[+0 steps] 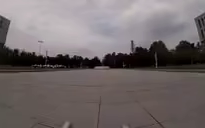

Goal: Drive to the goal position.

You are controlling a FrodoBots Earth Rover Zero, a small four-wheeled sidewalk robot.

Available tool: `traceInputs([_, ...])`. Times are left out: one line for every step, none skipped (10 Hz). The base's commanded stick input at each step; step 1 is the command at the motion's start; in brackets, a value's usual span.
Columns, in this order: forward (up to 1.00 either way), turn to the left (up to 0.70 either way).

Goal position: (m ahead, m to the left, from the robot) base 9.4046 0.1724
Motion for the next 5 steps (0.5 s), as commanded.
traceInputs([0.70, 0.00])
traceInputs([0.70, 0.00])
traceInputs([0.70, 0.00])
traceInputs([0.70, 0.00])
traceInputs([0.70, 0.00])
